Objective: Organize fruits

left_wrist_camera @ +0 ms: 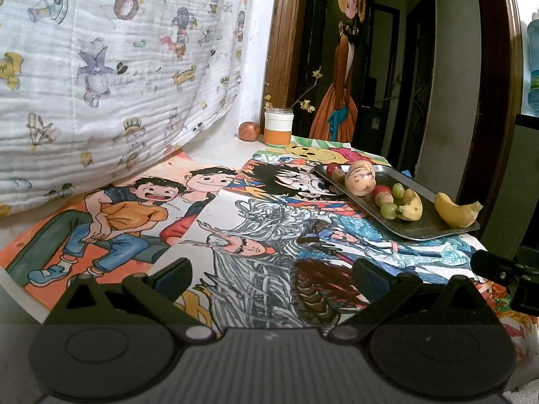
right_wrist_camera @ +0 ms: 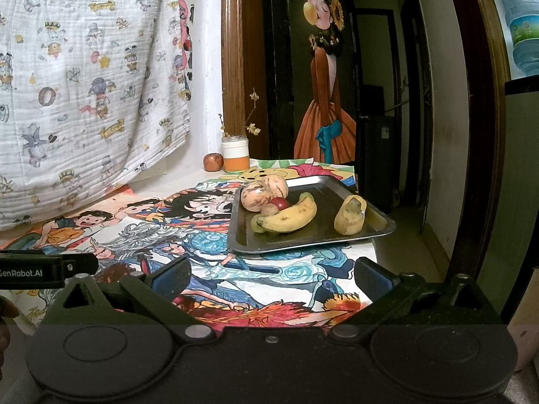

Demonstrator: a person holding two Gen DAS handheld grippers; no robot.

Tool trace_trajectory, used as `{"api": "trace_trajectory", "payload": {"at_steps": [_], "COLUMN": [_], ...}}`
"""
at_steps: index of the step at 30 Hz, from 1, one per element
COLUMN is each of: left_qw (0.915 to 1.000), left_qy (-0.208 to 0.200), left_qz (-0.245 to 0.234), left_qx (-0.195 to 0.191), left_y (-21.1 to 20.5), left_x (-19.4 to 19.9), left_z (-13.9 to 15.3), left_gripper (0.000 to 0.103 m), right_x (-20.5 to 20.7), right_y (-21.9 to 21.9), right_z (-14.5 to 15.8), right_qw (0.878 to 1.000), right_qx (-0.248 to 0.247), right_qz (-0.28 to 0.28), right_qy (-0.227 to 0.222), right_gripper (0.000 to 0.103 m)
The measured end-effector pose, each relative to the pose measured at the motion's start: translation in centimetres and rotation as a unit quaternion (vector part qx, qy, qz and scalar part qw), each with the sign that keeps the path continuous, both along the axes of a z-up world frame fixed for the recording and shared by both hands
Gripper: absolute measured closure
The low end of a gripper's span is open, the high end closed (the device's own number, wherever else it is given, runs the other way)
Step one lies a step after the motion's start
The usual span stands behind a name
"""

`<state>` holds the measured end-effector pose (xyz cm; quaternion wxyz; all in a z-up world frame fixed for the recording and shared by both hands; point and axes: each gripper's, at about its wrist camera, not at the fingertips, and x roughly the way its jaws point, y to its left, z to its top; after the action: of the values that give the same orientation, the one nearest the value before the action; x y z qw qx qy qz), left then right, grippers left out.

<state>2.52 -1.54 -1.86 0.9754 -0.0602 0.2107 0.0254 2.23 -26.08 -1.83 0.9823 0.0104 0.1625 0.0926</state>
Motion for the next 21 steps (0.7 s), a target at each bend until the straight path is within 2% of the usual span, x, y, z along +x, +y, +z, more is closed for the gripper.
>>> {"api": "trace_trajectory", "payload": {"at_steps": [21], "left_qw": [1.0], "left_qy": [0.003], "left_qz": [-0.003], "left_qx": [0.0], "left_y": [-0.16], "left_x": [-0.09], "left_z": [-0.14], "left_gripper": [0.0], "right_x": [-0.04], "right_y": [0.0], "right_z": [-0.02], "right_qw": [1.0], "right_qx": [-0.001], "right_qz": [0.0], "right_qy": [0.001], "right_gripper": [0.0]}}
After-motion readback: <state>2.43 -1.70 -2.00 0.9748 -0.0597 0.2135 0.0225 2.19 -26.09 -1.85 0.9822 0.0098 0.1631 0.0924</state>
